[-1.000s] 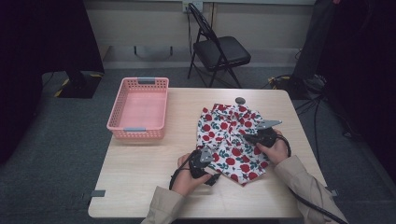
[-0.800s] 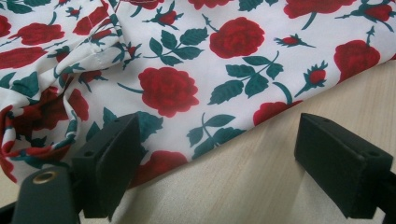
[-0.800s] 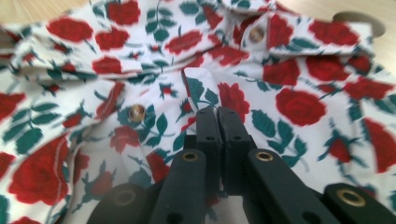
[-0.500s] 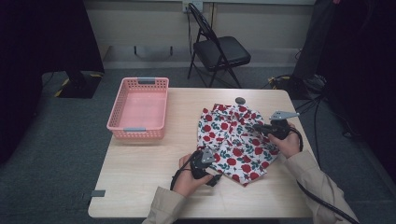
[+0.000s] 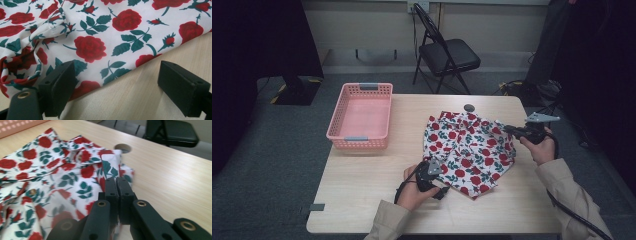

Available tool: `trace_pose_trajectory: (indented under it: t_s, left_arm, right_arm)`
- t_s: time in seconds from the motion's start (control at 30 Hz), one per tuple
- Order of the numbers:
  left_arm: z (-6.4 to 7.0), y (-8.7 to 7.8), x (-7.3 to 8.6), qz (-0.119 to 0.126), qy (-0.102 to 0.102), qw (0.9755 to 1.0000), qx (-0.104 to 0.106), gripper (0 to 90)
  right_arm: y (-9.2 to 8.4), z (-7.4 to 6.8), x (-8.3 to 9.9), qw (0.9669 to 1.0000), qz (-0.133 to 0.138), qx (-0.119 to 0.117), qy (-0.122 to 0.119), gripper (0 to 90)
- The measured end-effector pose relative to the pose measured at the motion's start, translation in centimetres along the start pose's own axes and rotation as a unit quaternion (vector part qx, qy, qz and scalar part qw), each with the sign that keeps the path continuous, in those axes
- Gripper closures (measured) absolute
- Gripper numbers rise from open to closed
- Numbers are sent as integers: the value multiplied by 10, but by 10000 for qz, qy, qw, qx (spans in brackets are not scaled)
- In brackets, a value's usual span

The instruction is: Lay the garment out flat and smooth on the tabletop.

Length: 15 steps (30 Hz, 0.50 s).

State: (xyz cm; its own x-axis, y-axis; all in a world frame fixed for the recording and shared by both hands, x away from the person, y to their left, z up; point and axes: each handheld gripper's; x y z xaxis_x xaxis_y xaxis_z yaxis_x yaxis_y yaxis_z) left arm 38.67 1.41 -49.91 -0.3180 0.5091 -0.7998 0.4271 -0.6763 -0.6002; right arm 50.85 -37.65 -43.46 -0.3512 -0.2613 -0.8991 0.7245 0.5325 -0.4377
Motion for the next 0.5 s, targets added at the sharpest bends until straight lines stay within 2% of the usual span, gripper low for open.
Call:
trace_pose_trajectory:
  t_s: [0.17, 0.2, 0.27, 0.37, 0.5]
  left_arm:
    - [0, 0, 0, 1, -1, 10000, 0, 144]
    - [0, 0, 0, 0, 0, 10000, -1, 144]
    - [0, 0, 0, 0, -1, 10000, 0, 144]
    - [0, 0, 0, 1, -5, 10000, 3, 144]
    - [0, 0, 0, -1, 1, 10000, 0, 144]
  right_arm:
    - [-21, 26, 1, 9990, 124, 392, 201, 873]
    - [-24, 31, 1, 9986, 172, 446, 238, 846]
    - [-31, 37, 3, 9972, 236, 547, 442, 721]
    - [-37, 33, 4, 9974, 251, 534, 425, 574]
    - [-36, 14, 7, 9995, 160, 221, 159, 518]
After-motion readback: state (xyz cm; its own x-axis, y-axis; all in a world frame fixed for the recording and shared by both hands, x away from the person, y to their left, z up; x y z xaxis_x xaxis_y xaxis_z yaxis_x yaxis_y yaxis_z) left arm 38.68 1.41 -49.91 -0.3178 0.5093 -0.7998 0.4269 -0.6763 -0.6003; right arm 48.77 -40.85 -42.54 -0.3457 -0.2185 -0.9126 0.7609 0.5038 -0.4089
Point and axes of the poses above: each handheld gripper's, and its own axes: y roughly forward along the jaws, x roughly out of its underside, z roughly to its right, and after that the axes turned 5 degrees about z, right-handed
